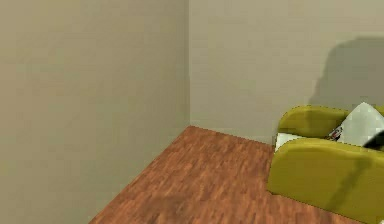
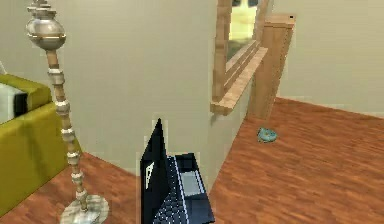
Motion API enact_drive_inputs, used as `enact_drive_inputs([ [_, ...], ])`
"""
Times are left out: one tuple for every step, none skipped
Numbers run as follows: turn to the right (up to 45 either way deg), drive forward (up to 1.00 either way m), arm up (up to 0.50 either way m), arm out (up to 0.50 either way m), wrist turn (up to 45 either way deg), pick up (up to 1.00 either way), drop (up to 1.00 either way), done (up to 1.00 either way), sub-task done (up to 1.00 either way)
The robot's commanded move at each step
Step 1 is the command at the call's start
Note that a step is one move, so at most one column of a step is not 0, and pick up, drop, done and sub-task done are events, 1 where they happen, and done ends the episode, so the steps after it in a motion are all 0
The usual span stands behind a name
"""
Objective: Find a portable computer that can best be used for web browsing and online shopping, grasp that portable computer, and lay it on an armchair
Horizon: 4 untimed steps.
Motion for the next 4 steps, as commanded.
enact_drive_inputs([
  [-3.0,0.00,0.00,0.00,0.0,0.00,0.00,0.00,0.00],
  [0.0,0.60,0.00,0.00,0.0,0.00,0.00,0.00,0.00],
  [24.0,0.00,0.00,0.00,0.0,0.00,0.00,0.00,0.00],
  [0.0,1.00,0.00,0.00,0.0,0.00,0.00,0.00,0.00],
])
